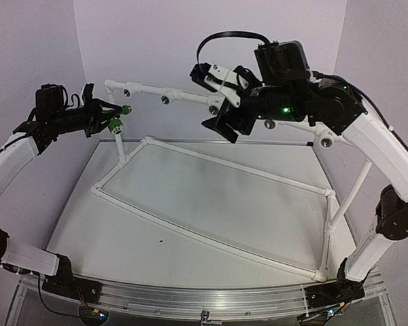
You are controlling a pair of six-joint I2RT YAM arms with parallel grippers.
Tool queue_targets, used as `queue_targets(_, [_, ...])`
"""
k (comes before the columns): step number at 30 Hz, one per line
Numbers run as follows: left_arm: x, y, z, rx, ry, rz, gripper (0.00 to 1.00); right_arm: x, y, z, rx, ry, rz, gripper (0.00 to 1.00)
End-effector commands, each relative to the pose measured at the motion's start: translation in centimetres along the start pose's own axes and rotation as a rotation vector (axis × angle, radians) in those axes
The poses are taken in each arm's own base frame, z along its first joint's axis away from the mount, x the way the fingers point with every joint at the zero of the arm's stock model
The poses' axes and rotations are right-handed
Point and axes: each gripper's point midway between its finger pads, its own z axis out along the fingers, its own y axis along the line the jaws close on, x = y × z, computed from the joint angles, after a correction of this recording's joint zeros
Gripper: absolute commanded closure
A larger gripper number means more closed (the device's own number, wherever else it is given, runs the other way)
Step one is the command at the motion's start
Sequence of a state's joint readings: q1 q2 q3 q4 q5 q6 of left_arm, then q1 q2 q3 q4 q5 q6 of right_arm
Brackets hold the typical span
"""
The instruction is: Install the water faucets
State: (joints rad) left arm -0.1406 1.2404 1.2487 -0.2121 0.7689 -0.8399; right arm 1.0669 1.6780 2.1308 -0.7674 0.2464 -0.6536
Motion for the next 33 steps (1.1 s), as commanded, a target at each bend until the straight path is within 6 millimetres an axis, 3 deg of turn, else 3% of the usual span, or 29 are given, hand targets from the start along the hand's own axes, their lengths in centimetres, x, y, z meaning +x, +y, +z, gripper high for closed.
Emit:
queue_targets(1, [-3.6,-4.2,-1.4,0.167,-0.125,0.047,1.00,2.8,-4.9,0.7,0.203,0.137,-0.058,0.02])
queue_targets(5, [-4.9,-3.7,-2.1,0.141,-0.175,0.058,1.00,4.1,-6.3,2.2,0.217,0.184,-0.077,0.02])
queue_targets(10, [-6.4,-1.6,-3.6,0.078,-0.238,0.028,1.00,7.2,-5.8,4.4,0.141,0.247,-0.099,0.04])
queue_targets(13, [-7.6,-1.0,-4.3,0.094,-0.277,0.023,1.00,7.7,-5.5,5.2,0.107,0.247,-0.107,0.10])
queue_targets(21, [-9.5,0.8,-2.8,0.220,-0.279,-0.072,1.00,9.5,-3.6,7.2,0.024,0.276,-0.114,0.39])
queue_targets(26, [-9.6,0.8,-2.3,0.274,-0.259,-0.110,1.00,9.9,-2.9,7.8,0.001,0.282,-0.100,0.57])
queue_targets(33, [-8.7,1.9,-1.5,0.351,-0.319,-0.292,1.00,9.3,-2.5,8.5,-0.018,0.253,-0.059,0.93])
